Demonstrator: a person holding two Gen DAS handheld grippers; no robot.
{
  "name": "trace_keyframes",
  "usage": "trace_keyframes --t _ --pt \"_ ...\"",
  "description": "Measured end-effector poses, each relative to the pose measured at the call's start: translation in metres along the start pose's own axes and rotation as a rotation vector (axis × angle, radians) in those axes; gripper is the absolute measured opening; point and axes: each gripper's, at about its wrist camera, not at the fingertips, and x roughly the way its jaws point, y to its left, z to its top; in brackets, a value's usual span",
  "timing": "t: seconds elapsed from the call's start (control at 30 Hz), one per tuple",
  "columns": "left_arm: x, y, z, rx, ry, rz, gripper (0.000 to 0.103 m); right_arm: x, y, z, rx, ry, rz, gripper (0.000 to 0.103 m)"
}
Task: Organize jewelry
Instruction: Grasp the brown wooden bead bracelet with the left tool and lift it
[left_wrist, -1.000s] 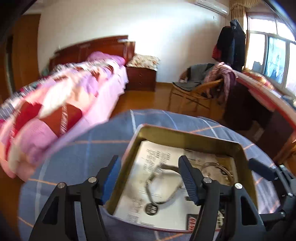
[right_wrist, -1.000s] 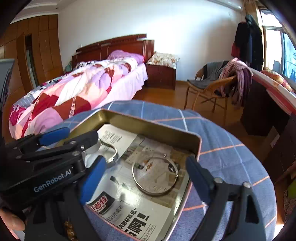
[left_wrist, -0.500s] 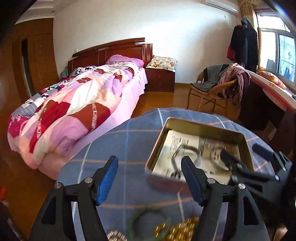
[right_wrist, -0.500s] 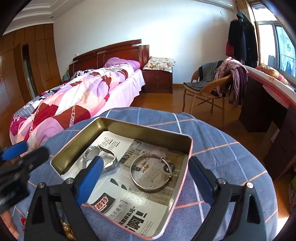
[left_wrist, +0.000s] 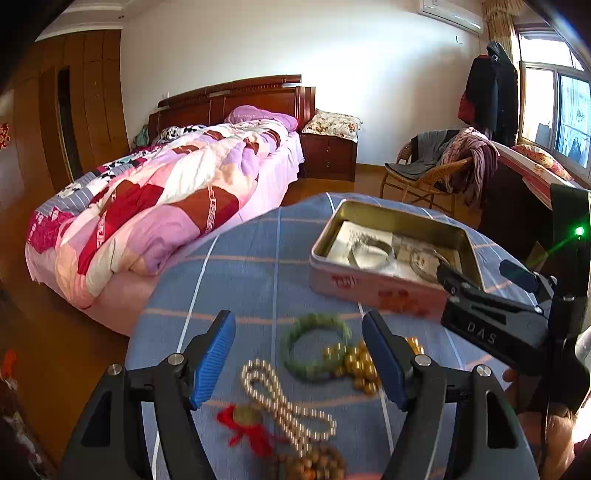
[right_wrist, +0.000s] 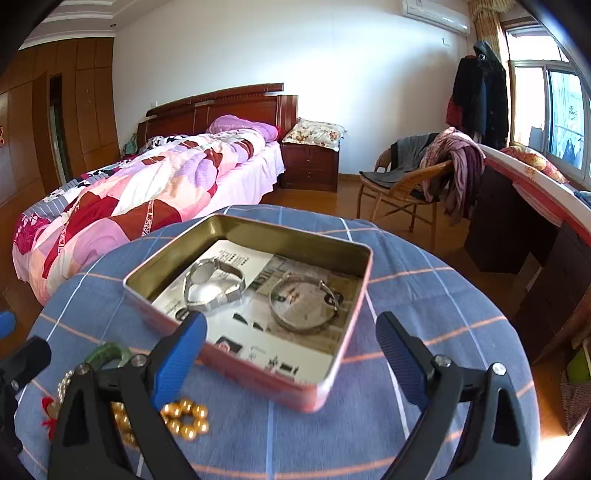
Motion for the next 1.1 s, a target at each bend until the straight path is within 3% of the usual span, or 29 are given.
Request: trace_keyframes --t 0.77,1.1 --pt "-0.045 0.042 -0.055 -0.005 0.009 0.040 0.071 -0.064 0.015 -0.044 -0.053 0.028 0.030 0.095" --pt "-0.047 0.066 -0.077 -0.001 0.053 0.053 0.071 -0.075 0.023 -0.075 -0.054 0.167 0.250 0.095"
